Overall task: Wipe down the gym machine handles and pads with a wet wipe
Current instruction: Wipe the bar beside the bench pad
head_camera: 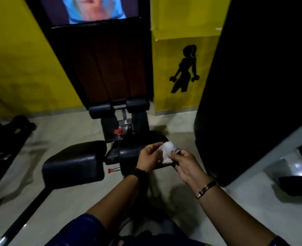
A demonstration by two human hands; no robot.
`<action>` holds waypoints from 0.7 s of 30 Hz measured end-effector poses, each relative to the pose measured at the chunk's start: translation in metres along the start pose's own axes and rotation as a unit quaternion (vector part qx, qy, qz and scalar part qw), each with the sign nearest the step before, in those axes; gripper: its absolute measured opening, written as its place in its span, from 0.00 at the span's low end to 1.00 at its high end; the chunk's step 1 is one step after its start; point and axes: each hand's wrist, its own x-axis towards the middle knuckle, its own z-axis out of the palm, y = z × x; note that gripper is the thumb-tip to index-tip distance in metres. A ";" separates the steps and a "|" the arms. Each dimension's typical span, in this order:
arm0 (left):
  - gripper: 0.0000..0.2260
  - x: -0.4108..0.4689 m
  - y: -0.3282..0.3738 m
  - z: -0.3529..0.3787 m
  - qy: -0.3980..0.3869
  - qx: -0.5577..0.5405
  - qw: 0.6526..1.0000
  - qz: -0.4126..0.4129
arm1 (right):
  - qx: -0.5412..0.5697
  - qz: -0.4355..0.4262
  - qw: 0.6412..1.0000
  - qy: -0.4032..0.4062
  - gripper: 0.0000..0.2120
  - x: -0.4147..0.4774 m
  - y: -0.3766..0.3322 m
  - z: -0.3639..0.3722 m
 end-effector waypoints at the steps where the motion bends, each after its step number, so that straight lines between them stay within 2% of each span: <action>1: 0.14 0.002 0.000 0.004 -0.013 0.073 0.996 0.048 | 0.017 -0.001 1.000 0.015 0.10 0.002 -0.002 -0.007; 2: 0.14 0.005 0.000 0.008 -0.037 0.156 0.981 0.109 | 0.037 -0.006 0.999 0.035 0.10 0.004 -0.003 -0.016; 3: 0.15 0.009 -0.003 0.008 -0.068 0.255 0.949 0.173 | 0.049 -0.010 0.997 0.053 0.08 0.005 -0.004 -0.024; 4: 0.17 0.019 -0.009 0.009 -0.119 0.364 0.895 0.229 | 0.064 -0.013 0.995 0.079 0.08 0.005 -0.005 -0.032; 6: 0.21 0.032 -0.016 0.006 -0.195 0.569 0.748 0.281 | 0.092 -0.014 0.988 0.122 0.13 0.002 -0.005 -0.046; 7: 0.21 0.041 -0.018 0.004 -0.213 0.633 0.675 0.313 | 0.111 -0.016 0.983 0.148 0.15 0.000 -0.003 -0.054; 8: 0.21 0.048 -0.021 0.003 -0.227 0.674 0.616 0.339 | 0.129 -0.017 0.977 0.169 0.17 -0.002 0.000 -0.059; 11: 0.22 0.067 -0.022 -0.003 -0.264 0.758 0.468 0.369 | 0.180 -0.027 0.963 0.199 0.20 -0.012 0.009 -0.063; 13: 0.23 0.083 -0.019 -0.008 -0.271 0.781 0.388 0.407 | 0.189 -0.040 0.959 0.205 0.21 -0.016 0.018 -0.061; 15: 0.23 0.100 -0.020 -0.015 -0.257 0.793 0.351 0.427 | 0.180 -0.055 0.957 0.221 0.22 -0.019 0.027 -0.057; 17: 0.24 0.121 -0.030 -0.025 -0.273 0.797 0.327 0.429 | 0.164 -0.051 0.952 0.252 0.25 -0.019 0.037 -0.054; 19: 0.25 0.126 -0.031 -0.030 -0.274 0.789 0.326 0.443 | 0.152 -0.046 0.948 0.275 0.22 -0.019 0.046 -0.052; 21: 0.25 0.122 -0.027 -0.032 -0.287 0.772 0.346 0.450 | 0.156 -0.042 0.946 0.281 0.19 -0.021 0.055 -0.049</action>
